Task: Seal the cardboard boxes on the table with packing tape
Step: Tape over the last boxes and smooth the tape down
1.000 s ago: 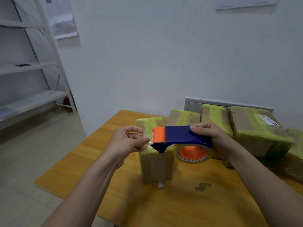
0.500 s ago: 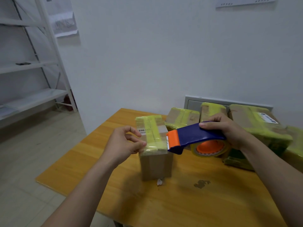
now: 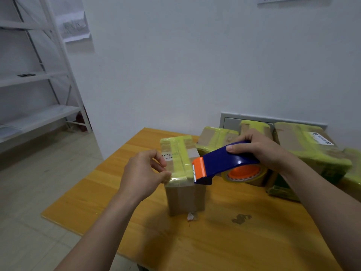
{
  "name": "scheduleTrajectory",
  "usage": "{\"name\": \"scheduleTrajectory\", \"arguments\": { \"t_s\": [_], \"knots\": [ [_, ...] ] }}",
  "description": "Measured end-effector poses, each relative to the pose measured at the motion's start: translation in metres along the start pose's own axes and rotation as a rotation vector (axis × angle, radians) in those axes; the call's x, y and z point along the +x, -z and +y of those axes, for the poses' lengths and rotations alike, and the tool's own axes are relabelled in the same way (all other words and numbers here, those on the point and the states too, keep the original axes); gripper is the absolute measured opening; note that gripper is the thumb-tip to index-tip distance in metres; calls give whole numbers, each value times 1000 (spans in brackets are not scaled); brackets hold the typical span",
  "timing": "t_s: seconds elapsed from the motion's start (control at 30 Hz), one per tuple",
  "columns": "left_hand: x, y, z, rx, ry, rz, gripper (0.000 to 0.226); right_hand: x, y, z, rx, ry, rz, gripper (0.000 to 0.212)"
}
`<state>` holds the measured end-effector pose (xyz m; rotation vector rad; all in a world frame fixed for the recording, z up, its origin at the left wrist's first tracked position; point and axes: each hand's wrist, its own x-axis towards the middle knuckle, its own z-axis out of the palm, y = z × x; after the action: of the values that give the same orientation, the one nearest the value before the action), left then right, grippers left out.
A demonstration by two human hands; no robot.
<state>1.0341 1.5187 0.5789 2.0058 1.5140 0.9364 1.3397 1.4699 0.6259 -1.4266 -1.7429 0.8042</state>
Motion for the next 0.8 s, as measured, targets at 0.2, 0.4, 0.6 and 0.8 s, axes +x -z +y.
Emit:
{"name": "scheduleTrajectory", "arguments": {
  "t_s": [0.2, 0.4, 0.6, 0.8],
  "knots": [
    [-1, -4, 1, 123, -37, 37, 28, 4, 1, -3, -54, -18, -25, 46],
    [2, 7, 2, 279, 13, -48, 38, 7, 2, -4, -90, -35, -45, 49],
    [21, 7, 16, 355, -135, -103, 51, 6, 3, -1, -65, -53, -38, 48],
    [50, -66, 20, 336, -87, -351, 54, 2, 5, 2, -35, -49, -41, 47]
  ]
}}
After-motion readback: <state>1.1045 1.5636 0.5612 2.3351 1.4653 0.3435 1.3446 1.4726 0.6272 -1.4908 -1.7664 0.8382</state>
